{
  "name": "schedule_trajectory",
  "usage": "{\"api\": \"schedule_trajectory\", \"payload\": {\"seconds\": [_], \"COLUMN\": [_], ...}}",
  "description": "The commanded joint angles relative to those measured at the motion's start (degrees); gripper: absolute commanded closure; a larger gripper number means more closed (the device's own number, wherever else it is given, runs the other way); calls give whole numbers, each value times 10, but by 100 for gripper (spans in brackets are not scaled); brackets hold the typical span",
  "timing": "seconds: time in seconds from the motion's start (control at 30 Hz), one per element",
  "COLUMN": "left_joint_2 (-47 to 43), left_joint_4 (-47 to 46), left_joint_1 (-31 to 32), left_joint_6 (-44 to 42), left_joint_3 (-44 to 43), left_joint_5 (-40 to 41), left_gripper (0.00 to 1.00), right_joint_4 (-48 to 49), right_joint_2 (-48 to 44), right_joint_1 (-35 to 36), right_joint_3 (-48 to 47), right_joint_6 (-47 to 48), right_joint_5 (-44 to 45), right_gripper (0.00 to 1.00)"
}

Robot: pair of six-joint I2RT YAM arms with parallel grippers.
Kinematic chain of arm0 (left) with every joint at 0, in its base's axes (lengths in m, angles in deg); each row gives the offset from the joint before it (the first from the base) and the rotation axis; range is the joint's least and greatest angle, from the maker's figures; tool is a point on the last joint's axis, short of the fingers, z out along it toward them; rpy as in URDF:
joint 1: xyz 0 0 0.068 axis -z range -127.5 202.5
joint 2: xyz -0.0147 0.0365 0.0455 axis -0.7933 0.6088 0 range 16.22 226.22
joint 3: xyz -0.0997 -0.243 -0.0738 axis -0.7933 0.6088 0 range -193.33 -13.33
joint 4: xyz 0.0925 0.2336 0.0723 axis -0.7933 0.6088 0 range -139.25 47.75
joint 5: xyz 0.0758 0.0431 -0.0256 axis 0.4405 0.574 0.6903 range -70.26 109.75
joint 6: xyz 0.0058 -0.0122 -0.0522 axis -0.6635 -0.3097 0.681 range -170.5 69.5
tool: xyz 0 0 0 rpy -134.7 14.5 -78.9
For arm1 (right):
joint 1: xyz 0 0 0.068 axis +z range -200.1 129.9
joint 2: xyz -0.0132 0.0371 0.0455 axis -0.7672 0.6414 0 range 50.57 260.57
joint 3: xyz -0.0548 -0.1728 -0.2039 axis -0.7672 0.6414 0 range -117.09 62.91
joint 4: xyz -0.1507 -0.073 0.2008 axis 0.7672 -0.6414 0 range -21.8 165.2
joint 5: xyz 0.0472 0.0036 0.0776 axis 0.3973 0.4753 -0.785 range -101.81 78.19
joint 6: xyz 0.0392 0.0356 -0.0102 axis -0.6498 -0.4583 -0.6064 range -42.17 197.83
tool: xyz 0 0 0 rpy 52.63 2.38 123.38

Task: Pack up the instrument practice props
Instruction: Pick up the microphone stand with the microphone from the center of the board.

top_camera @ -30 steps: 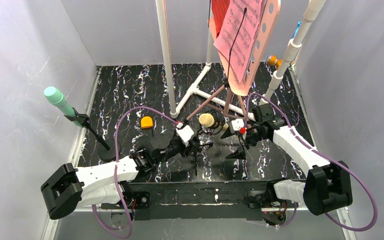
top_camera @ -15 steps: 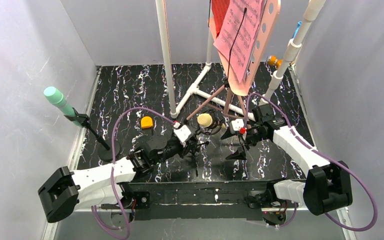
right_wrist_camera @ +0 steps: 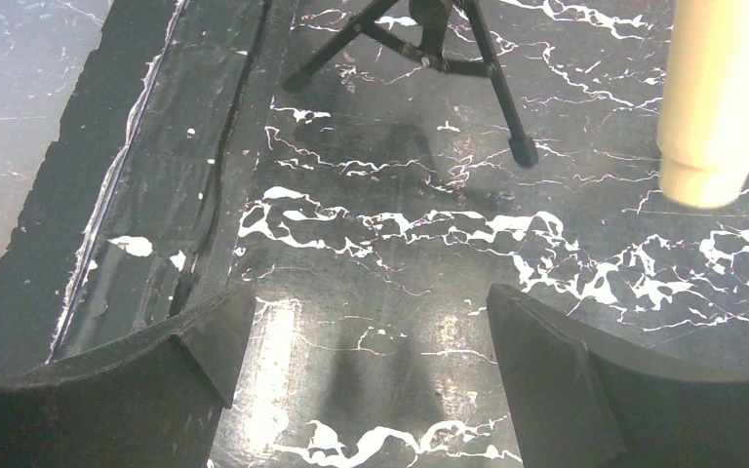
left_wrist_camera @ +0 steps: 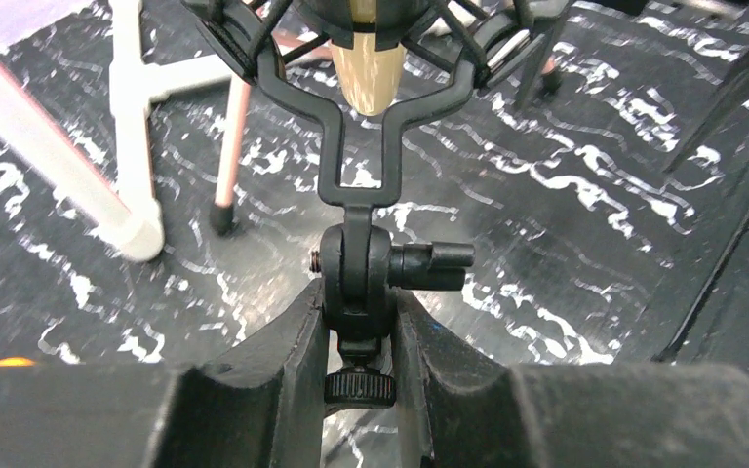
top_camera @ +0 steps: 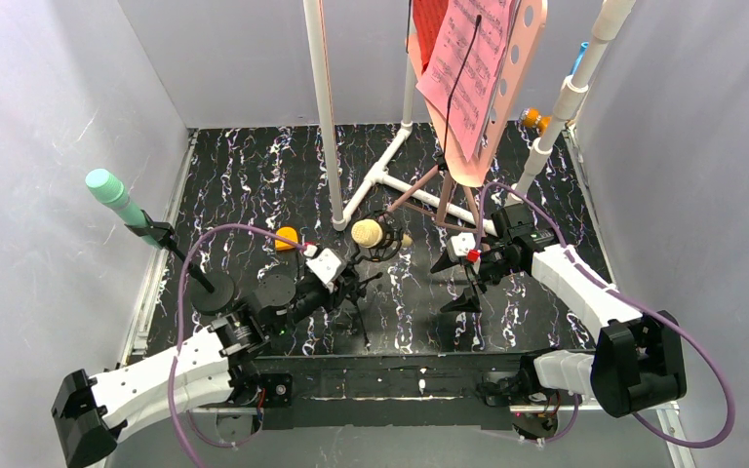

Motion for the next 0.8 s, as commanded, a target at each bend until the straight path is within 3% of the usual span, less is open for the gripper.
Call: {"api": "schedule_trajectory", "payload": {"seconds": [0.0,0.23,0.5,0.77], "left_joint_2": [-54,-116,-84,-25], "left_joint_4": [97,237,188,131], "left_joint_1": [-4,-5,-16,-87], "left_joint_6": [-15,-5,-10,40], "left_joint_3": [-55,-109,-126,-156], "left_joint_5": [67,189,364,422], "left_gripper": [100,100,100,100], "right_joint_4": [-12,-18,-32,-37], "right_joint_2": [3,12,15,15], "right_joint_1": [-2,-2,-1,-1], "right_joint_3": [3,0,-2,-3], "right_joint_6": [13,21,34,42], "right_joint_5": [-11,-9,-8,-7], "right_gripper": [2,2,0,0]}}
